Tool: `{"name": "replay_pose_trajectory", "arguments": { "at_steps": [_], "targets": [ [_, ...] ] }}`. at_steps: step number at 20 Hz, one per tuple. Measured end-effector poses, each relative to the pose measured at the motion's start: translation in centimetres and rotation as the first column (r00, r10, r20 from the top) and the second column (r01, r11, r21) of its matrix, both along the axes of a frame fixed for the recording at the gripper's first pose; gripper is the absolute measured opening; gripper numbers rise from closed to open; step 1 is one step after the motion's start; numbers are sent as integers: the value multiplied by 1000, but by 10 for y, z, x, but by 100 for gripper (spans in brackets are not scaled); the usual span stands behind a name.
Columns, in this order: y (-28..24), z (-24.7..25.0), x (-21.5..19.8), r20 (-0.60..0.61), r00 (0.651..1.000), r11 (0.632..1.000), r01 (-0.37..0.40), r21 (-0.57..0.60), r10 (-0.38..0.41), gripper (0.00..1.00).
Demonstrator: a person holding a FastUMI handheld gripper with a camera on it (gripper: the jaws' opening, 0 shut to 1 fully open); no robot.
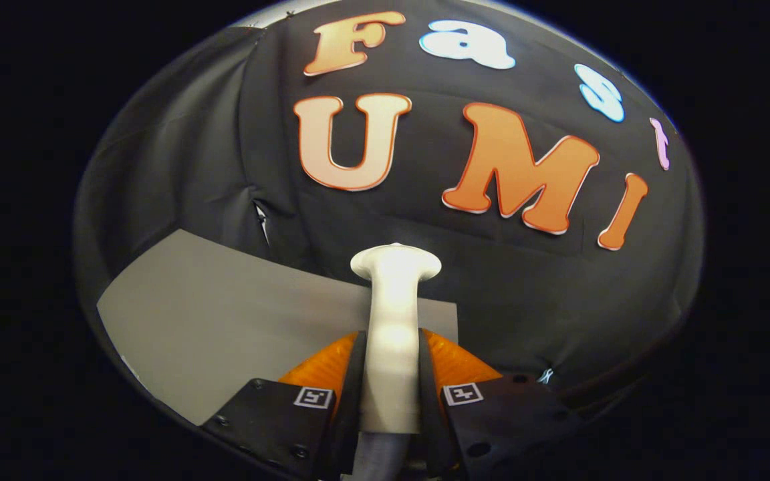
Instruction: Iron the clothes twice with a garment steamer, once on the left side and once on the right side.
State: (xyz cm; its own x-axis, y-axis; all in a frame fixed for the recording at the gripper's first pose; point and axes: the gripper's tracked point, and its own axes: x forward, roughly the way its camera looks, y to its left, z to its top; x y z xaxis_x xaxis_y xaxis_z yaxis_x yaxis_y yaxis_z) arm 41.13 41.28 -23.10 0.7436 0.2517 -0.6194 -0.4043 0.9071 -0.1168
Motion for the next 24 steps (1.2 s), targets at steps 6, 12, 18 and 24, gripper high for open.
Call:
{"name": "replay_pose_trajectory", "arguments": {
  "at_steps": [6, 12, 18, 24],
  "targets": [
    [4, 69, -88, 170, 976, 986, -148, 82, 133, 46],
    [-35, 125, -190, 181, 969, 959, -202, 199, 167, 46],
    [-113, 193, -261, 278, 951, 930, -219, 296, 135, 45],
    [-207, 217, -317, 369, 929, 946, -130, 298, 12, 46]
  ]
}}
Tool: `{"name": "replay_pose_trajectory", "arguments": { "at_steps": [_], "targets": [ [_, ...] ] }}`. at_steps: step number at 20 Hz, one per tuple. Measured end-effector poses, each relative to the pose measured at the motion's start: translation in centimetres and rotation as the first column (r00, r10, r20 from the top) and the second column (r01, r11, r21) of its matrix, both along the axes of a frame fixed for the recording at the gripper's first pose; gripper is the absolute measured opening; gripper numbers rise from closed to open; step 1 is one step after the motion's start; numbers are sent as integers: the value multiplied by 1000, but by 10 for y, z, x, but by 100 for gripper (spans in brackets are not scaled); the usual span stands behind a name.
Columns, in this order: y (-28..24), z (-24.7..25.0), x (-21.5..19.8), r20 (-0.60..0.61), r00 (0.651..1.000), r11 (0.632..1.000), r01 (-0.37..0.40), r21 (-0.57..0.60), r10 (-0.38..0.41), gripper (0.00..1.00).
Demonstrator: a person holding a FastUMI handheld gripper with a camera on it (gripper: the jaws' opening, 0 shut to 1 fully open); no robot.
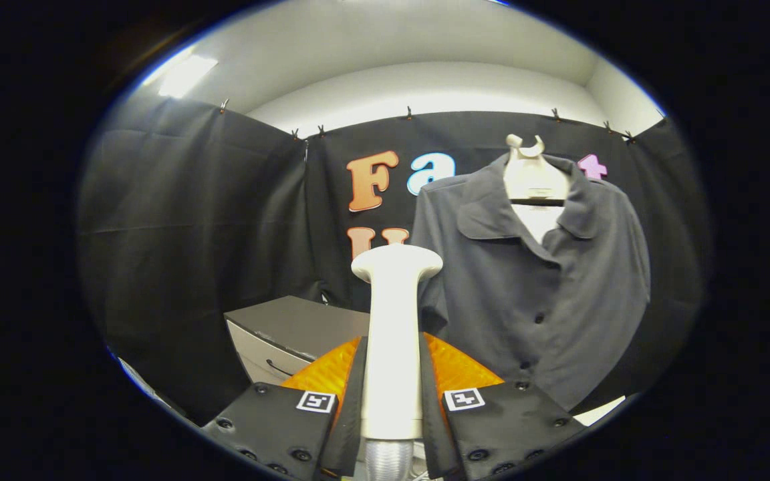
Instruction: Iron the clothes twice with a garment steamer, once on the left side and once on the right side.
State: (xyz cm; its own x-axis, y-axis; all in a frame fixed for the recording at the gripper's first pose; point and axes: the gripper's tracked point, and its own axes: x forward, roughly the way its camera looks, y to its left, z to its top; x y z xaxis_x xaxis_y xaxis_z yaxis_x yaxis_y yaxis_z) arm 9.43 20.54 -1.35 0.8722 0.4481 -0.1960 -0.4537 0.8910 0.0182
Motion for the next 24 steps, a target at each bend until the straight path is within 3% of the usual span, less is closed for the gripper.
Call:
{"name": "replay_pose_trajectory", "arguments": {
  "at_steps": [6, 12, 16, 24],
  "targets": [
    [-94, 18, -37, 119, 972, 979, 202, 9, -201, 45],
    [-129, 5, -42, 189, 931, 947, 322, -15, -314, 45],
    [-124, -15, -26, 205, 914, 932, 362, -15, -351, 45],
    [-89, -40, 14, 197, 924, 944, 329, 23, -326, 45]
  ]
}}
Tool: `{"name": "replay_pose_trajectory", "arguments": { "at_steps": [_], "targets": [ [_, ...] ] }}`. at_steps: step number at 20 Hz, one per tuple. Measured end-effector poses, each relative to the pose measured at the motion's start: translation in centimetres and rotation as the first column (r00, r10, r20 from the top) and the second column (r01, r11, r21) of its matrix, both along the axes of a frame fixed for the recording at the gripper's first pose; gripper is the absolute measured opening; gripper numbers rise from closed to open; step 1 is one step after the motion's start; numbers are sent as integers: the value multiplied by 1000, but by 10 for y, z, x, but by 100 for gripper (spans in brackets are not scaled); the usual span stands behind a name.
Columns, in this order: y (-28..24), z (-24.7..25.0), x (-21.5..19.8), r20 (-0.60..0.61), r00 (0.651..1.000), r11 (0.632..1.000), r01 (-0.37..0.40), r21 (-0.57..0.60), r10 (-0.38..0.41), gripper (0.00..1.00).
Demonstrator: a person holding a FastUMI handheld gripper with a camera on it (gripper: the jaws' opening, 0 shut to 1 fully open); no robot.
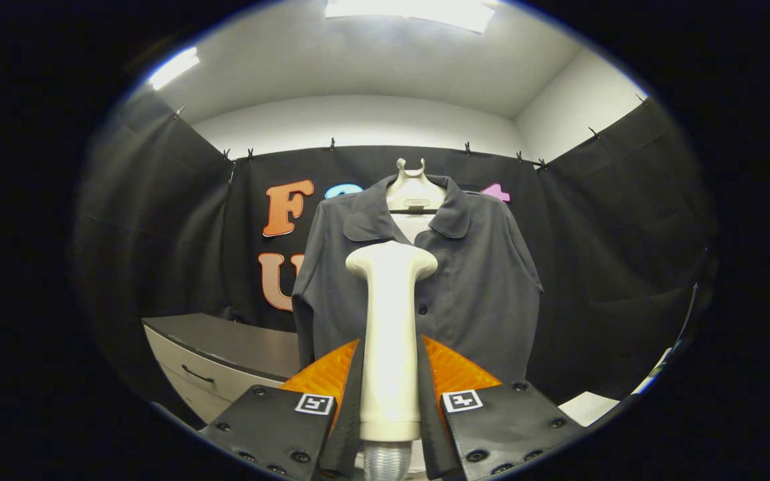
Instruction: Iron the clothes twice with a garment steamer, once on the left side and once on the right side.
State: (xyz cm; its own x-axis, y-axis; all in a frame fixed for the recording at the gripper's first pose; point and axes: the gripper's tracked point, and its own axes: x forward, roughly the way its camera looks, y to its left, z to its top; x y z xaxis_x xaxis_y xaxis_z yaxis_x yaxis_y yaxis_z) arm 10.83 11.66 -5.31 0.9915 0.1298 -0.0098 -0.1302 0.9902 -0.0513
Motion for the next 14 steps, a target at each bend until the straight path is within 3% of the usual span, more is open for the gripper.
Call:
{"name": "replay_pose_trajectory", "arguments": {
  "at_steps": [14],
  "targets": [
    [11, -26, 48, -4, 1000, 1000, 24, -9, -24, 45]
  ]
}}
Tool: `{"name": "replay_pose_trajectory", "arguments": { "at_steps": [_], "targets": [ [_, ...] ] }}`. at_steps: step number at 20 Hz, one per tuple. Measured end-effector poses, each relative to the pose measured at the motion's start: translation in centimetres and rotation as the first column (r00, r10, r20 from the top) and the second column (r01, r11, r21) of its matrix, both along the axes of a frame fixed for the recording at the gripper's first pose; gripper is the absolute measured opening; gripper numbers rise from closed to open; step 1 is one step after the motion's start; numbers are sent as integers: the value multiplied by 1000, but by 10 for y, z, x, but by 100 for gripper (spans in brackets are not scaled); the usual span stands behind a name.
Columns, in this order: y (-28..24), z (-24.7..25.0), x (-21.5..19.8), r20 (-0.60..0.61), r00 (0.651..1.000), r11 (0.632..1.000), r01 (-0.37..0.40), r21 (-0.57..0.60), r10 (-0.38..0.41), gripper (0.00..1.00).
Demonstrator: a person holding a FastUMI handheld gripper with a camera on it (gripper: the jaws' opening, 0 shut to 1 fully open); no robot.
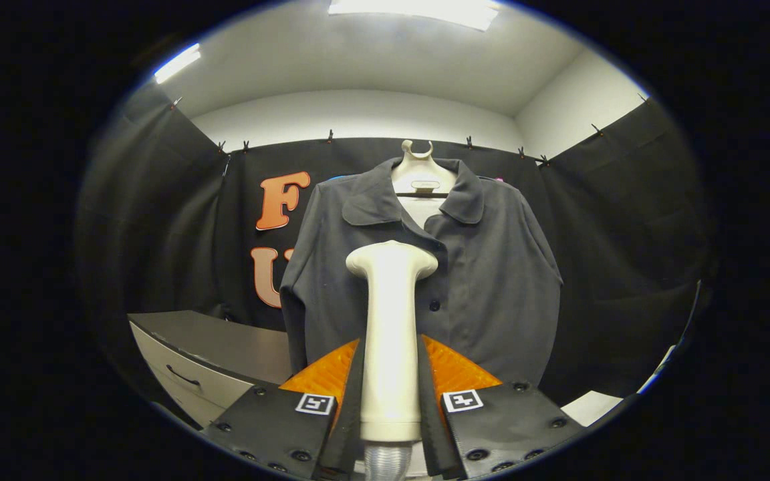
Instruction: Iron the clothes twice with a garment steamer, once on the left side and once on the right side.
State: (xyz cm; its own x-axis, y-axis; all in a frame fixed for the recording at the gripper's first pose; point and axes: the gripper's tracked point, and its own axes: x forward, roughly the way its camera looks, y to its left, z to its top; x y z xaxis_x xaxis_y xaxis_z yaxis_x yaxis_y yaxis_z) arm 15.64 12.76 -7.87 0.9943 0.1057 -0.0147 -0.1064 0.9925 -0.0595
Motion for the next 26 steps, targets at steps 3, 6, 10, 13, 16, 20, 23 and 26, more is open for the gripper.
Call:
{"name": "replay_pose_trajectory", "arguments": {
  "at_steps": [3, 6, 10, 13, 16, 20, 23, 26],
  "targets": [
    [0, -10, 4, -10, 1000, 1000, 7, -3, -7, 45],
    [0, -12, 4, -11, 1000, 1000, 13, -15, -13, 45],
    [0, -13, 6, -23, 1000, 1000, 12, 0, -12, 45],
    [-1, -17, 6, -27, 999, 999, 30, -25, -31, 45],
    [1, -25, 3, -40, 998, 999, 36, -29, -37, 45],
    [-3, -40, -5, -64, 997, 999, 39, -32, -41, 45],
    [-5, -54, -14, -84, 995, 998, 47, -42, -50, 45],
    [-8, -70, -20, -108, 993, 997, 50, -57, -56, 45]
  ]
}}
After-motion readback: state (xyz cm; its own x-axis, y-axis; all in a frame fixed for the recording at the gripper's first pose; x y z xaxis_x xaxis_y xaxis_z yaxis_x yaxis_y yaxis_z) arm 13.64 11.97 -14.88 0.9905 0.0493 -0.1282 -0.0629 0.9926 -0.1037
